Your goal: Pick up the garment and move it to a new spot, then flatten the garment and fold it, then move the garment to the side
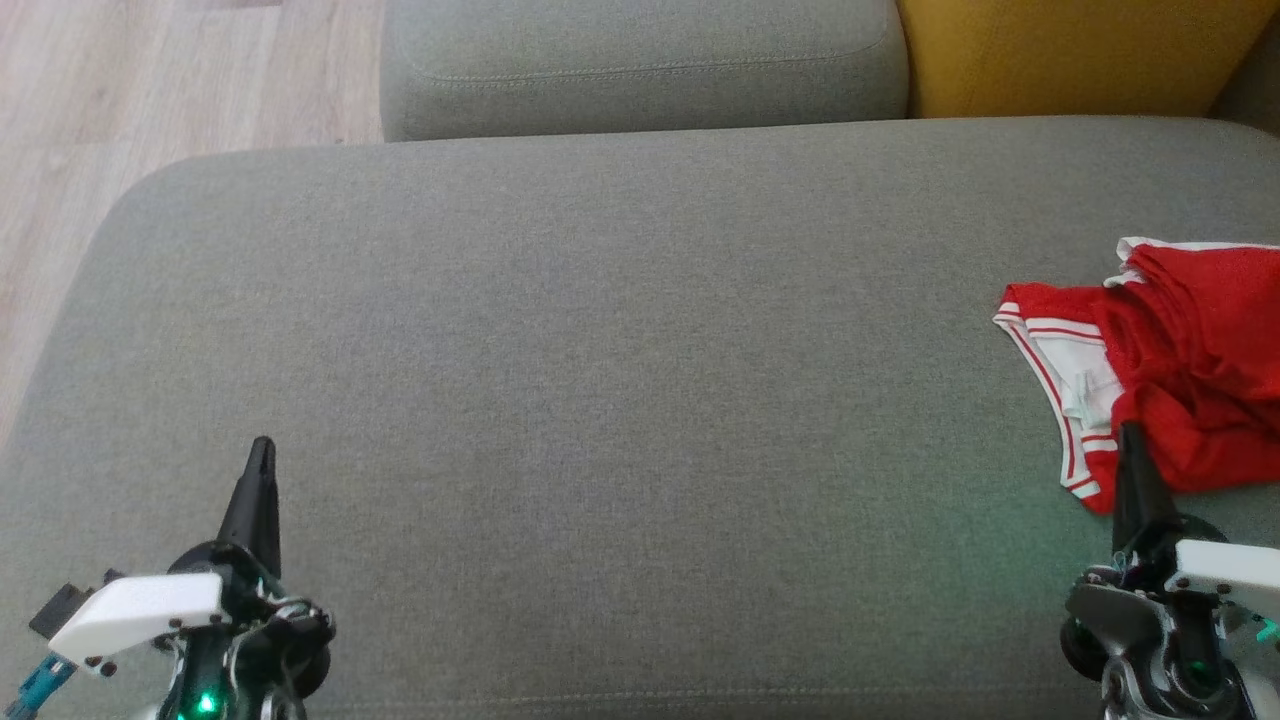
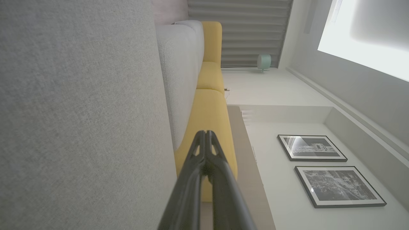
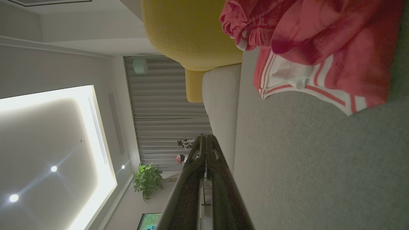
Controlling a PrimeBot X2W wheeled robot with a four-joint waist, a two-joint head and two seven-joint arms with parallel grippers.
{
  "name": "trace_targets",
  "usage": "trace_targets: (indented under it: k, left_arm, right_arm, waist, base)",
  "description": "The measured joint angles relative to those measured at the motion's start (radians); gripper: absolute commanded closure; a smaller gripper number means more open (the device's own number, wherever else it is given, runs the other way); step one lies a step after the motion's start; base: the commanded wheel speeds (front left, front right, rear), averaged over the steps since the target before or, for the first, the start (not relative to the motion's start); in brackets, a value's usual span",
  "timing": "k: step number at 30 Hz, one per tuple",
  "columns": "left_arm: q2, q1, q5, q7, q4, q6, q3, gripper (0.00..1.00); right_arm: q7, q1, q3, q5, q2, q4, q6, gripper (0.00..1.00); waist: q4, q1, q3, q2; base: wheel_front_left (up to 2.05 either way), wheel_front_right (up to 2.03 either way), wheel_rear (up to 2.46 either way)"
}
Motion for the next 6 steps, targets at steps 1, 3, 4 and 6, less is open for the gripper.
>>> trace_targets:
  k: [1, 3, 4, 6]
  left_arm:
    - [0.0, 0.0, 0.0, 0.0, 0.0, 0.0, 0.0, 1.0]
    - [0.0, 0.0, 0.0, 0.0, 0.0, 0.0, 0.0, 1.0]
    - [0.0, 0.0, 0.001, 0.0, 0.0, 0.0, 0.001, 1.0]
    - [-0.001, 0.0, 0.001, 0.0, 0.0, 0.0, 0.001, 1.0]
  right_arm:
    - [0.0, 0.0, 0.0, 0.0, 0.0, 0.0, 0.0, 1.0]
    - [0.0, 0.0, 0.0, 0.0, 0.0, 0.0, 0.0, 1.0]
    - [0.0, 0.0, 0.0, 0.0, 0.0, 0.0, 0.0, 1.0]
    - [0.0, 0.0, 0.0, 0.0, 0.0, 0.0, 0.0, 1.0]
  waist:
    - [0.0, 0.0, 0.0, 0.0]
    - [0.0, 0.0, 0.0, 0.0]
    - [0.0, 0.0, 0.0, 0.0]
    - [0.0, 0.0, 0.0, 0.0]
  base:
    - [0.0, 0.0, 0.0]
    - [0.0, 0.0, 0.0]
    - [0.0, 0.0, 0.0]
    - [0.0, 0.0, 0.0]
